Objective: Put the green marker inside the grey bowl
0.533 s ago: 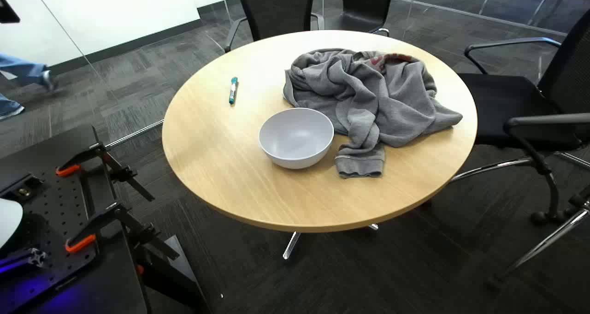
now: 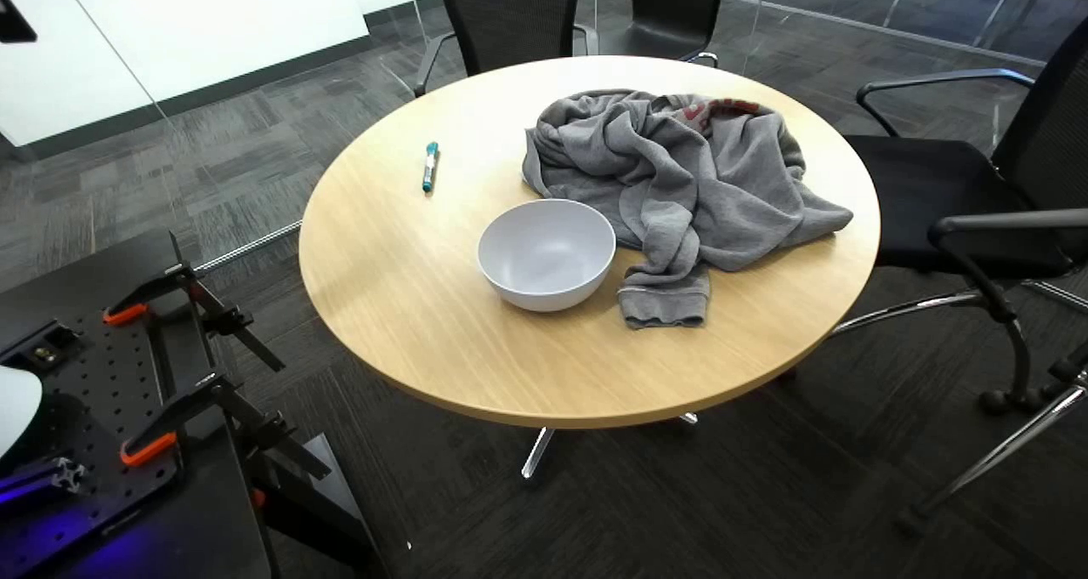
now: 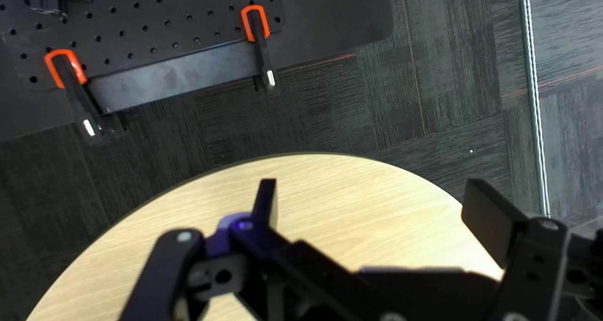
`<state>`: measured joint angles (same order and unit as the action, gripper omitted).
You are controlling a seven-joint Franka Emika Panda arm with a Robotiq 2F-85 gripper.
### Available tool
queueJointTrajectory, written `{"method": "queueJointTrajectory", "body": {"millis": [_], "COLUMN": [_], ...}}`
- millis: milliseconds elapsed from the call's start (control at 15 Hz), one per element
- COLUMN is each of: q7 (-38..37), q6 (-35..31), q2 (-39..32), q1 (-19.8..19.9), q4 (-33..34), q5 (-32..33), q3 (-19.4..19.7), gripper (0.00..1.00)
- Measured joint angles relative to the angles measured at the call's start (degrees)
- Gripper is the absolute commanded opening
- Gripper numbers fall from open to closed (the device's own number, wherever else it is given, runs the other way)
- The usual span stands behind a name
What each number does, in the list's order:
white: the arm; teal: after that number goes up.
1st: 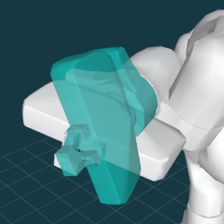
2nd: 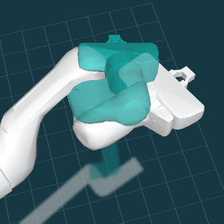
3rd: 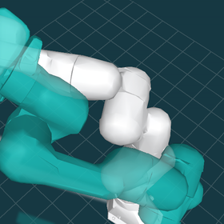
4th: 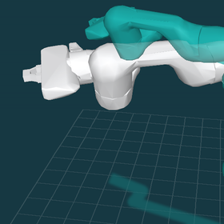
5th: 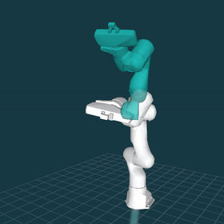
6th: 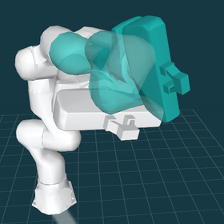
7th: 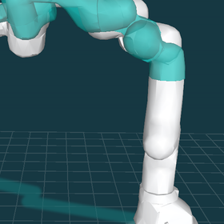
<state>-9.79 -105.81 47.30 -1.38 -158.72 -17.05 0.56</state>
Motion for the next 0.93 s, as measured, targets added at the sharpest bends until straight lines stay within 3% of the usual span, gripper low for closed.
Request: {"method": "queueJointTrajectory", "body": {"millis": [400, 933], "q7": [0.2, 4.4], "q6": [-2.6, -15.9], "q2": [-0.1, -5.8], "q1": [0.7, 0.9], "q4": [0.0, -0.1], "q5": [1.8, 12.1], "q3": [-1.3, -3.9], "gripper": [1.0, 1.0]}}
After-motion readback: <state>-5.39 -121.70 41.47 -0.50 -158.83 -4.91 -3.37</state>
